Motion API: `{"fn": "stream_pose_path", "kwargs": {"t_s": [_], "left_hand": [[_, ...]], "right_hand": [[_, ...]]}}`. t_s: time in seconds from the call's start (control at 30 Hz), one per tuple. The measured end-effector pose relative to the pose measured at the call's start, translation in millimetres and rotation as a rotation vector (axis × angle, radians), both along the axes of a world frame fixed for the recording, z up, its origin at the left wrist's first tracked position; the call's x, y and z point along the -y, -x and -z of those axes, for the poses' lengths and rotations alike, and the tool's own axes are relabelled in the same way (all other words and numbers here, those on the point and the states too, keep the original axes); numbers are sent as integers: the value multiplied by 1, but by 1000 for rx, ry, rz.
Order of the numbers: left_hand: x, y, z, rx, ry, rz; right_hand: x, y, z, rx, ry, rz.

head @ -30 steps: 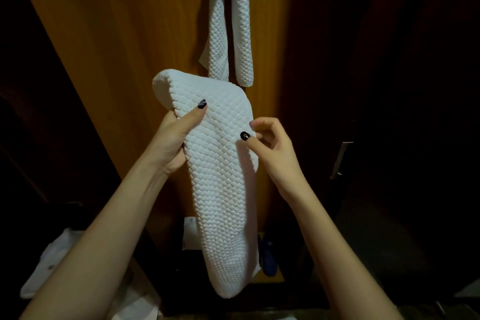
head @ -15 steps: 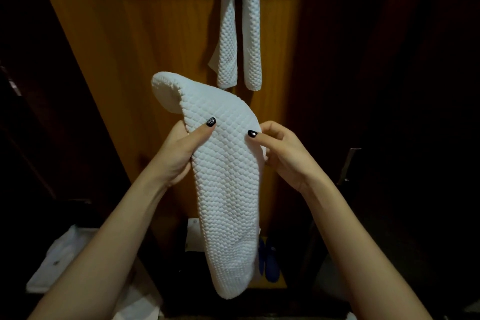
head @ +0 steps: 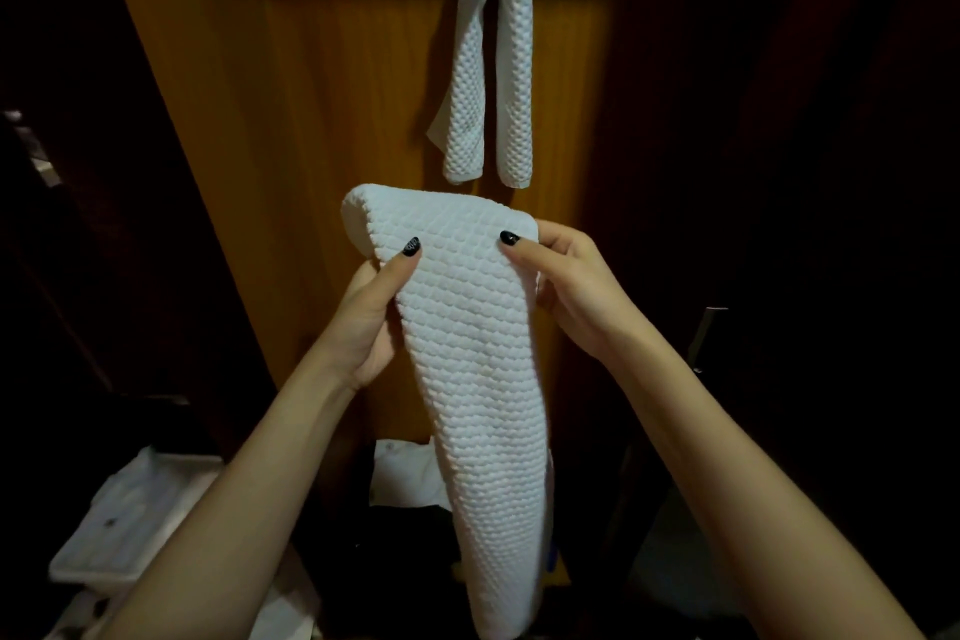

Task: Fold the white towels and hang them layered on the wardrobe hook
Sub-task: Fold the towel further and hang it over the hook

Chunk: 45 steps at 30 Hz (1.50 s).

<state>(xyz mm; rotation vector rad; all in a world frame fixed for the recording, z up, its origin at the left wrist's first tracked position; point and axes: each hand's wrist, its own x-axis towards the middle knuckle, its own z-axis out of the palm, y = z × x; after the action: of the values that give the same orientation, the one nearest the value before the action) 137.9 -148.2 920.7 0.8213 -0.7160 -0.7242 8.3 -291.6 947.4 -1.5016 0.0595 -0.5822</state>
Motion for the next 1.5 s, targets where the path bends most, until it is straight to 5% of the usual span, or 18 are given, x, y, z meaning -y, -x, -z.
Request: {"fn": "stream_pose_path", "kwargs": {"t_s": [0.23, 0.4, 0.6, 0.77, 0.87, 0.97, 1.17, 1.5], "left_hand": [[8, 10, 6, -51, 41, -14], [16, 11, 3, -24, -14, -13], [13, -6, -6, 25, -6, -59], [12, -25, -18, 72, -18, -91], [15, -32, -20, 58, -28, -134], [17, -37, -17, 3, -53, -171], [18, -43, -9, -75, -76, -124], [22, -30, -18, -48, -36, 19]], "right_hand": [[4, -2, 14, -134, -4, 183], [1, 5, 41, -52, 140, 433], [-15, 19, 101, -52, 33, 283], [-23, 16, 122, -171, 232, 224], [-31, 11, 128, -83, 292, 337], [-31, 9, 132, -15, 230, 445], [-21, 11, 123, -35, -65, 334], [-6, 23, 106, -86, -21, 255]]}}
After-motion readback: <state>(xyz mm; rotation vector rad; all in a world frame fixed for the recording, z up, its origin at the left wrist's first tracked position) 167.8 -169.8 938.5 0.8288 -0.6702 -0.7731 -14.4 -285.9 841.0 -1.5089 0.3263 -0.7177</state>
